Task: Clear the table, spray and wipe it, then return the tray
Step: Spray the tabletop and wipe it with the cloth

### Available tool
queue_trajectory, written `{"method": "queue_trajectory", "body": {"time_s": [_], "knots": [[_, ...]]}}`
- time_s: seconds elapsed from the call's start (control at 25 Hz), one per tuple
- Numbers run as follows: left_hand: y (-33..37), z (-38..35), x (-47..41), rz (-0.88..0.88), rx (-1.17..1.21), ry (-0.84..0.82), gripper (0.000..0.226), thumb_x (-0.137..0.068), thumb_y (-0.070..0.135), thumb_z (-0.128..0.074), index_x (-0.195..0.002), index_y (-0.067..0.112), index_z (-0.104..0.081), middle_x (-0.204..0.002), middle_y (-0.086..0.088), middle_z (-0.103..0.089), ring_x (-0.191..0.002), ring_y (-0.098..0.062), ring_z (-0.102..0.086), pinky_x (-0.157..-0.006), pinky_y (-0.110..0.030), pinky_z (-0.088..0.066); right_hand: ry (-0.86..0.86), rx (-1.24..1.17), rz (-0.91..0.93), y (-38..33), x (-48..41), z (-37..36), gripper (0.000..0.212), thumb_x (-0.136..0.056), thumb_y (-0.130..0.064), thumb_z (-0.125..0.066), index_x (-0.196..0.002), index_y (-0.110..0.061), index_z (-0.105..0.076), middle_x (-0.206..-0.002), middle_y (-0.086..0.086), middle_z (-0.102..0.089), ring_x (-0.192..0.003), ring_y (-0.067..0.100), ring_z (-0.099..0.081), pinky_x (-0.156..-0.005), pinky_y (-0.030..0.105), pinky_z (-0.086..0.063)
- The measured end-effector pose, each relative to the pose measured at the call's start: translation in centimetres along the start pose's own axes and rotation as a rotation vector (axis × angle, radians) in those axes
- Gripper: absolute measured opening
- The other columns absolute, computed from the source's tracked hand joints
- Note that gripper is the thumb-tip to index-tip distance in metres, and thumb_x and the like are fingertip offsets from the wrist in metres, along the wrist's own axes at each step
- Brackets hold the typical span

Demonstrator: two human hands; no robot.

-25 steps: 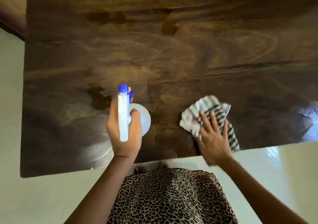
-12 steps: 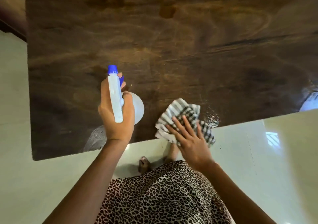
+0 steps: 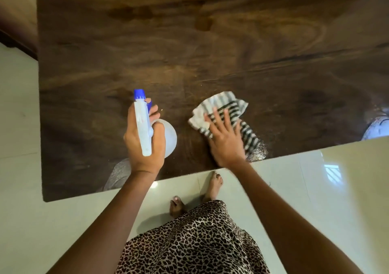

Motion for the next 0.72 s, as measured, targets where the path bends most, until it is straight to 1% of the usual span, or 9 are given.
{"method": "queue_trajectory", "body": {"time_s": [0.12, 0.2, 0.28, 0.36, 0.44, 0.52, 0.6, 0.68, 0.72], "knots": [[0.2, 0.0, 0.0, 0.006, 0.010, -0.002, 0.045, -0.081, 0.001, -0.049, -0.126, 0.001, -0.044, -0.114, -0.019, -0.061, -0.095, -0.026, -0.066, -0.089, -0.033, -0.053, 0.020, 0.046, 0.104, -1.9, 4.9, -2.4, 0.057, -0.095, -0.039, -0.025, -0.149, -0.032, -0.008, -0.157, -0.003, -0.006, -0.144, 0.028, 0.002, -0.111, 0.053, 0.000], [0.6, 0.0, 0.1, 0.002, -0.007, 0.006, 0.044, -0.080, 0.004, -0.048, -0.124, 0.001, -0.046, -0.114, -0.011, -0.060, -0.094, -0.025, -0.066, -0.089, -0.035, -0.053, -0.012, 0.055, 0.108, -0.5, 7.1, -3.1, 0.056, -0.096, -0.043, -0.020, -0.149, -0.034, -0.007, -0.157, -0.005, -0.006, -0.145, 0.024, 0.004, -0.111, 0.052, -0.002], [1.3, 0.1, -0.2, 0.005, -0.013, 0.048, 0.045, -0.076, -0.003, -0.047, -0.119, 0.009, -0.048, -0.111, -0.001, -0.060, -0.095, -0.017, -0.066, -0.090, -0.033, -0.052, -0.017, 0.063, 0.078, 1.1, 6.2, -2.3, 0.054, -0.097, -0.048, -0.011, -0.149, -0.036, -0.005, -0.157, -0.006, -0.007, -0.145, 0.022, 0.004, -0.112, 0.053, -0.005], [2.3, -0.2, -1.1, -0.007, -0.042, 0.082, 0.049, -0.073, -0.011, -0.046, -0.115, 0.015, -0.047, -0.104, 0.012, -0.057, -0.095, 0.006, -0.060, -0.086, -0.012, -0.047, -0.004, 0.003, -0.040, 2.1, 2.4, -0.6, 0.055, -0.094, -0.049, -0.010, -0.147, -0.036, -0.003, -0.156, -0.008, -0.003, -0.144, 0.022, 0.006, -0.114, 0.054, -0.004], [2.7, -0.7, -2.6, -0.015, -0.070, 0.087, 0.048, -0.073, -0.011, -0.048, -0.112, 0.017, -0.046, -0.100, 0.019, -0.053, -0.093, 0.014, -0.054, -0.081, 0.000, -0.040, 0.035, -0.038, -0.142, 2.1, -3.6, 1.4, 0.056, -0.094, -0.046, -0.016, -0.147, -0.035, -0.001, -0.157, -0.009, 0.002, -0.143, 0.021, 0.011, -0.113, 0.053, 0.003], [2.5, -0.9, -4.8, 0.001, -0.045, 0.115, 0.045, -0.073, -0.007, -0.049, -0.111, 0.017, -0.049, -0.100, 0.021, -0.055, -0.092, 0.012, -0.058, -0.084, -0.007, -0.044, 0.052, -0.051, -0.154, 0.4, -10.0, 3.2, 0.055, -0.098, -0.041, -0.024, -0.148, -0.034, -0.002, -0.158, -0.009, 0.006, -0.144, 0.022, 0.013, -0.113, 0.051, 0.008], [1.6, -1.7, -7.8, 0.013, -0.013, 0.137, 0.045, -0.073, -0.005, -0.050, -0.114, 0.012, -0.053, -0.103, 0.018, -0.058, -0.096, 0.003, -0.062, -0.089, -0.020, -0.048, 0.026, -0.008, -0.047, -2.3, -14.5, 4.1, 0.056, -0.099, -0.038, -0.028, -0.149, -0.030, -0.005, -0.158, -0.006, 0.007, -0.144, 0.024, 0.013, -0.113, 0.050, 0.009], [1.4, -2.7, -10.5, 0.012, -0.055, 0.161, 0.045, -0.075, -0.004, -0.052, -0.119, 0.000, -0.052, -0.109, 0.011, -0.058, -0.101, -0.008, -0.061, -0.093, -0.026, -0.048, 0.000, 0.051, 0.095, -4.0, -14.5, 3.5, 0.056, -0.097, -0.036, -0.028, -0.149, -0.026, -0.008, -0.158, -0.003, 0.004, -0.144, 0.025, 0.010, -0.114, 0.051, 0.004], [1.4, -3.2, -11.7, 0.009, -0.084, 0.178, 0.045, -0.076, -0.003, -0.053, -0.121, -0.003, -0.051, -0.110, 0.011, -0.057, -0.101, -0.007, -0.060, -0.093, -0.026, -0.048, 0.001, 0.069, 0.155, -4.0, -13.2, 3.0, 0.056, -0.096, -0.035, -0.027, -0.149, -0.026, -0.011, -0.158, -0.003, 0.000, -0.145, 0.026, 0.007, -0.115, 0.052, 0.001]]}}
Point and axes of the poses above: each hand's wrist, its own x-axis away from the middle knuckle, its own z-axis out of the back of the hand, y = z × x, the point moved 7 cm from there along -x, towards the middle knuckle
